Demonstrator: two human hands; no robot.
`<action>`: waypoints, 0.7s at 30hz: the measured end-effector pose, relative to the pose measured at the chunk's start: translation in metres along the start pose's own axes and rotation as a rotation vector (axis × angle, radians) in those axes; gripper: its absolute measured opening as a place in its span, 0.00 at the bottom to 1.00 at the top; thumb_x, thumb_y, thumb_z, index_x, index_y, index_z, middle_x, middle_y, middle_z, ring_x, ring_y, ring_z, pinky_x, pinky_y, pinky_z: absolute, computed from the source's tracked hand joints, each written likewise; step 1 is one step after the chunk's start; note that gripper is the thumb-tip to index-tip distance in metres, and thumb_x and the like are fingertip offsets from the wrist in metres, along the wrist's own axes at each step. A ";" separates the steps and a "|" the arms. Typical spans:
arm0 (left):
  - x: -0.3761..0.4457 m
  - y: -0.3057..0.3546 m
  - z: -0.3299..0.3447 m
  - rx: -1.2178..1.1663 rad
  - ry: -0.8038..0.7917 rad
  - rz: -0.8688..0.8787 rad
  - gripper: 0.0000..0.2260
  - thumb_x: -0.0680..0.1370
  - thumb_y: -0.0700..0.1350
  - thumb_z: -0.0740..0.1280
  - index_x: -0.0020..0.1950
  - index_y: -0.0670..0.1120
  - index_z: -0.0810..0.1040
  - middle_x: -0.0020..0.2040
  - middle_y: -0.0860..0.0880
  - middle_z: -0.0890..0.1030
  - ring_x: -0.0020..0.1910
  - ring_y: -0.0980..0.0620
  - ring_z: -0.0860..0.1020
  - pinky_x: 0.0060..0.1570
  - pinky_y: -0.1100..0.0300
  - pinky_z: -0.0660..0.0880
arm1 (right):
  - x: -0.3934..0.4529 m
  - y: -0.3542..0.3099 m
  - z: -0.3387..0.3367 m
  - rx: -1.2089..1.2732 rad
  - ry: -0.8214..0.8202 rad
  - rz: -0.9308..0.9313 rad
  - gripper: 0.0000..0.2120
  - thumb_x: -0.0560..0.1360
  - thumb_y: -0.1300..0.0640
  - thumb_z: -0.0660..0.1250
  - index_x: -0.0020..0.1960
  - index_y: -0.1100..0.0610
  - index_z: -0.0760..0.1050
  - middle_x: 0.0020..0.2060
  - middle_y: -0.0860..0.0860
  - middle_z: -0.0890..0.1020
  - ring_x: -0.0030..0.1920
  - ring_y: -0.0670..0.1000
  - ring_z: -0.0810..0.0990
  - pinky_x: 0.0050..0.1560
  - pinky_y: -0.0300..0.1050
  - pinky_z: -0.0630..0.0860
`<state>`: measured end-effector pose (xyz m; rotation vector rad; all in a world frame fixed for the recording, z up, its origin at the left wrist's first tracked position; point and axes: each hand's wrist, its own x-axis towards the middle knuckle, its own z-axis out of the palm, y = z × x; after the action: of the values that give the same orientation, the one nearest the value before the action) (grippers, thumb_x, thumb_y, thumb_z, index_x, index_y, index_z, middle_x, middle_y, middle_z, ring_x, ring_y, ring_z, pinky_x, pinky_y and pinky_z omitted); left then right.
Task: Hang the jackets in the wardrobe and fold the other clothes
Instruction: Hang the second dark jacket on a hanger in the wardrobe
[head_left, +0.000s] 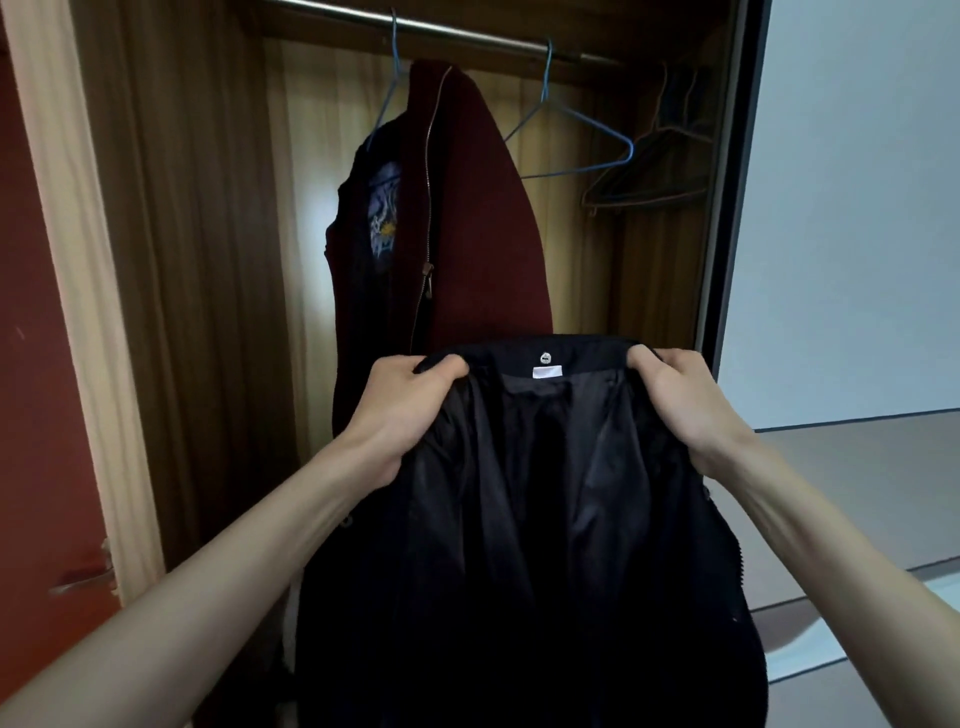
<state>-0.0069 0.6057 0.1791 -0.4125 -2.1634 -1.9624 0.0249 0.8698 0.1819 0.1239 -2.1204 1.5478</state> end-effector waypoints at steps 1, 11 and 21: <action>0.002 0.009 0.002 -0.047 -0.021 -0.019 0.13 0.76 0.51 0.73 0.51 0.42 0.85 0.51 0.38 0.86 0.52 0.38 0.85 0.55 0.49 0.81 | 0.004 -0.005 -0.002 0.038 -0.024 0.028 0.11 0.80 0.53 0.63 0.44 0.58 0.77 0.35 0.53 0.80 0.37 0.52 0.80 0.40 0.43 0.74; 0.045 0.063 0.022 0.102 -0.103 0.445 0.16 0.83 0.53 0.69 0.48 0.41 0.85 0.47 0.41 0.87 0.46 0.45 0.86 0.50 0.51 0.82 | 0.043 -0.016 -0.033 -0.249 -0.140 -0.113 0.15 0.84 0.53 0.66 0.39 0.54 0.81 0.32 0.43 0.84 0.34 0.43 0.83 0.35 0.33 0.75; 0.068 0.105 0.040 0.016 -0.132 0.320 0.16 0.75 0.50 0.74 0.31 0.47 0.75 0.32 0.48 0.77 0.33 0.51 0.77 0.37 0.58 0.72 | 0.070 -0.022 -0.035 -0.233 -0.244 -0.048 0.18 0.81 0.53 0.51 0.58 0.56 0.79 0.53 0.53 0.85 0.57 0.51 0.83 0.70 0.50 0.74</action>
<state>-0.0352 0.6598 0.2954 -0.8487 -2.0320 -1.7851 -0.0160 0.9097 0.2408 0.2926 -2.4521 1.3017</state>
